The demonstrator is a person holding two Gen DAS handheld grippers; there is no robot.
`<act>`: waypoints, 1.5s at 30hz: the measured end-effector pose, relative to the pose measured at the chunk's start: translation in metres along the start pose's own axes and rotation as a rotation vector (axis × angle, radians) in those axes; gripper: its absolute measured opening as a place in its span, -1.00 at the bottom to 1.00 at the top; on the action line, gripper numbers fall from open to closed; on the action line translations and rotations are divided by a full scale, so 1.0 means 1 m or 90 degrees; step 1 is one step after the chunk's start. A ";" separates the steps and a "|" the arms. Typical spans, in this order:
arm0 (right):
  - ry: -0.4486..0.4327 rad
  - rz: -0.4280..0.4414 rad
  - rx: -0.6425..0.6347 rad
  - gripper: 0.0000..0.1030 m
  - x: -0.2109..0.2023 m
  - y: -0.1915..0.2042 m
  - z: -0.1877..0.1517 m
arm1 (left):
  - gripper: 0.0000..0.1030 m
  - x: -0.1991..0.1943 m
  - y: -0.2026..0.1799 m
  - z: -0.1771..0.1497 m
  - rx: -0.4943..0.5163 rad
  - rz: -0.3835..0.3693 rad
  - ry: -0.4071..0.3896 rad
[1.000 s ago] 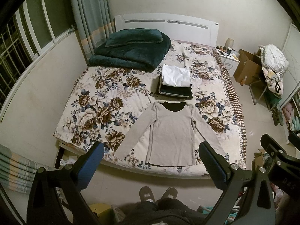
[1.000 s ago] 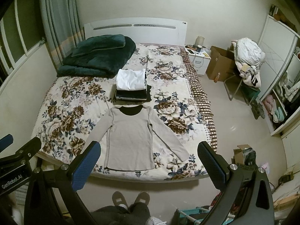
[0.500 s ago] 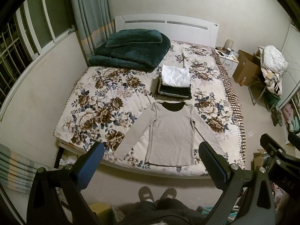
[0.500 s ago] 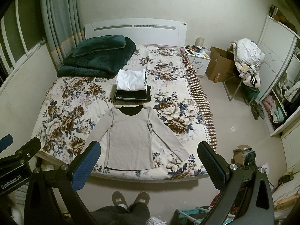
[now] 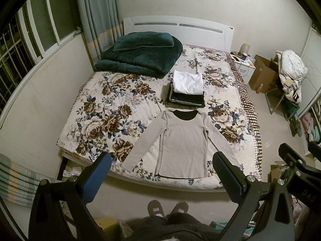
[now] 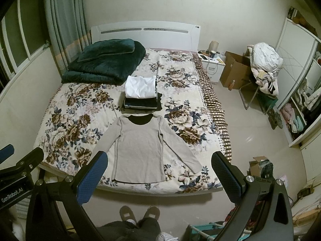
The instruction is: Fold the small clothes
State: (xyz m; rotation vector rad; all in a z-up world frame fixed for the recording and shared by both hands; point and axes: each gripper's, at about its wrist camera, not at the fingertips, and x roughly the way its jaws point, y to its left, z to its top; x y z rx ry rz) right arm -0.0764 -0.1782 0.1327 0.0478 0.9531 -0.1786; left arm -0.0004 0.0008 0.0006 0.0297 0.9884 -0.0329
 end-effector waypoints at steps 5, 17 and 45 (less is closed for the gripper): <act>0.000 0.001 0.000 1.00 -0.001 0.001 0.001 | 0.99 0.000 0.000 0.001 0.000 0.000 -0.001; -0.002 -0.001 0.000 1.00 0.000 0.003 0.002 | 1.00 0.000 0.000 0.000 -0.002 -0.001 -0.003; 0.169 -0.098 0.226 1.00 0.254 -0.075 -0.019 | 1.00 0.228 -0.004 0.046 0.041 0.099 0.013</act>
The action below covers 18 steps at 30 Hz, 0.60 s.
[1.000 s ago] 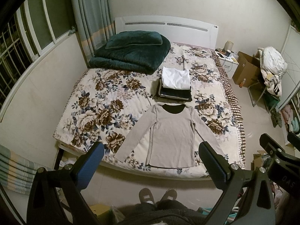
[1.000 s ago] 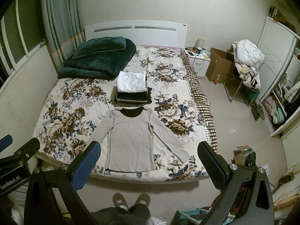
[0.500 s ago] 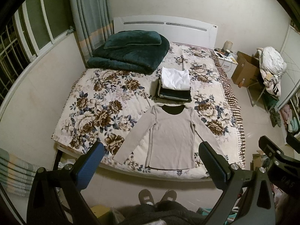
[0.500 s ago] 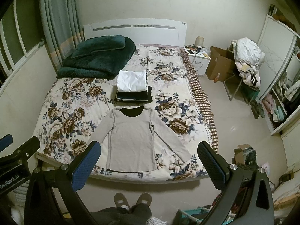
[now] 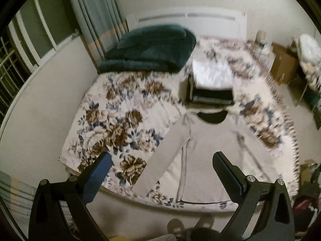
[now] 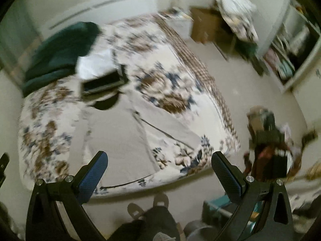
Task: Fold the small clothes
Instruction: 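Lower both grippers toward the grey shirt's sleeves and body edges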
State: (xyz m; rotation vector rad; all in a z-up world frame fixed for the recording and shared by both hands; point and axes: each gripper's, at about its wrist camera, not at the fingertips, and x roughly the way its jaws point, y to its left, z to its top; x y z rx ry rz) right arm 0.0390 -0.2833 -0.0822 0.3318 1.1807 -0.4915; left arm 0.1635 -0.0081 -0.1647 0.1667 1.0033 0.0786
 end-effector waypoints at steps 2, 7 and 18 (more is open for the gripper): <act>0.037 -0.001 0.043 1.00 0.058 -0.022 0.003 | 1.00 0.042 -0.016 -0.005 0.003 0.004 0.032; 0.135 0.007 0.161 0.79 0.221 -0.081 0.008 | 1.00 0.145 -0.056 -0.029 -0.004 0.034 0.097; 0.246 -0.028 0.382 0.68 0.488 -0.200 -0.005 | 1.00 0.328 -0.117 -0.083 -0.017 0.085 0.195</act>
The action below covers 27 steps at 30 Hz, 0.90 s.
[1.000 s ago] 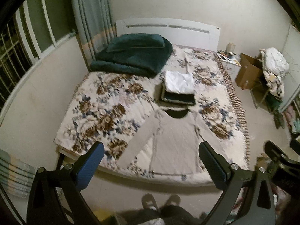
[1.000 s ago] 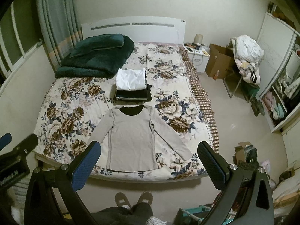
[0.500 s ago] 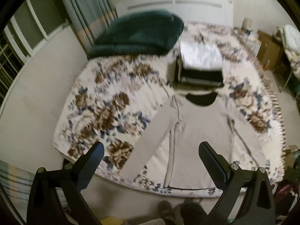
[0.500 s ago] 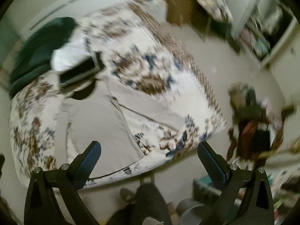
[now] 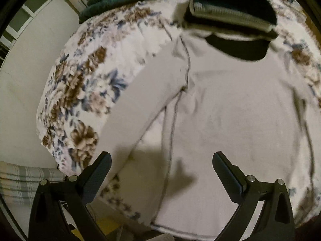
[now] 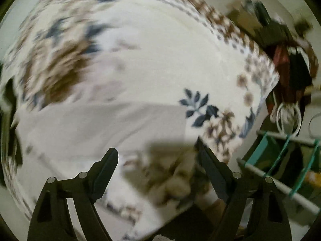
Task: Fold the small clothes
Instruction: 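Lower both grippers toward the grey shirt's sleeves and body edges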
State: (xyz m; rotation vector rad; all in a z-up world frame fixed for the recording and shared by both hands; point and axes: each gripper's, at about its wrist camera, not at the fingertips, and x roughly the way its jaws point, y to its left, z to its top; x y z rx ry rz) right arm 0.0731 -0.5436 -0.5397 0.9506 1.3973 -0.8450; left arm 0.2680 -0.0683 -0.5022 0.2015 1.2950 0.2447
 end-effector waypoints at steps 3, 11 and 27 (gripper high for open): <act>0.014 -0.035 0.030 0.68 0.040 -0.015 0.018 | 1.00 0.030 -0.009 0.001 -0.012 0.000 0.016; -0.052 0.001 -0.001 -0.93 0.061 -0.003 0.020 | 1.00 0.073 -0.012 -0.005 -0.008 0.000 0.037; -0.143 0.049 -0.727 -0.92 -0.026 0.305 -0.253 | 1.00 0.041 0.132 -0.045 -0.136 0.077 0.032</act>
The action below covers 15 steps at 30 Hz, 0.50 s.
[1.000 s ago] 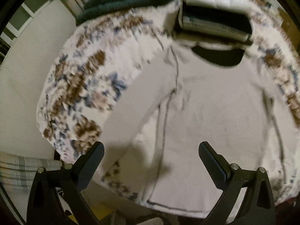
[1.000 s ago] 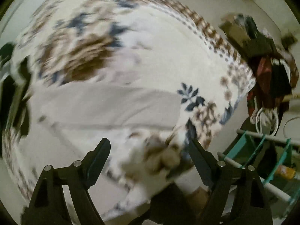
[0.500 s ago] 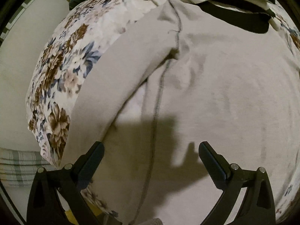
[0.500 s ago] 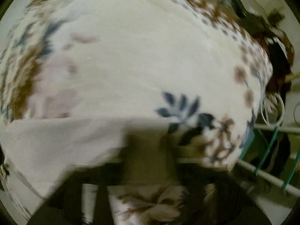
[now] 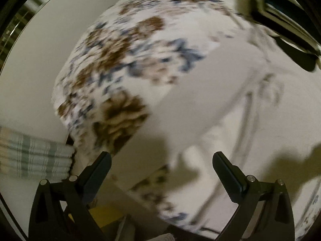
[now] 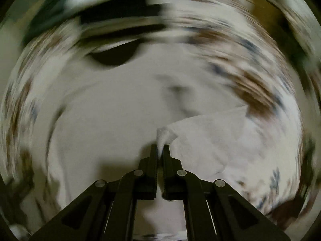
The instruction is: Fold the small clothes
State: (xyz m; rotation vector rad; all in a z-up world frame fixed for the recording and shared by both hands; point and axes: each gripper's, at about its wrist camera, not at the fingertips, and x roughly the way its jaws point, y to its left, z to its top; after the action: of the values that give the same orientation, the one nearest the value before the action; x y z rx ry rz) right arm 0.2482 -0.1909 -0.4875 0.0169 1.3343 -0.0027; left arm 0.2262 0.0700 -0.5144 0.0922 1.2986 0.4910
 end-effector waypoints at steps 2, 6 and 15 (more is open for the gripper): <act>0.032 0.009 -0.102 -0.92 0.022 0.065 -0.007 | 1.00 0.007 0.023 -0.006 -0.024 0.018 0.008; 0.092 0.000 -0.244 -0.92 0.062 0.145 -0.043 | 1.00 0.029 0.062 -0.021 -0.061 0.048 0.033; 0.236 0.071 -0.203 -0.69 0.115 0.140 -0.060 | 1.00 0.074 0.112 -0.040 -0.149 -0.024 0.084</act>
State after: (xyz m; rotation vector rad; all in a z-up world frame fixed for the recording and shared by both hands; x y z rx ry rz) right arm 0.2179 -0.0493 -0.6120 -0.1871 1.6900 0.3213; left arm 0.1691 0.1920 -0.5546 -0.1612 1.3592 0.6211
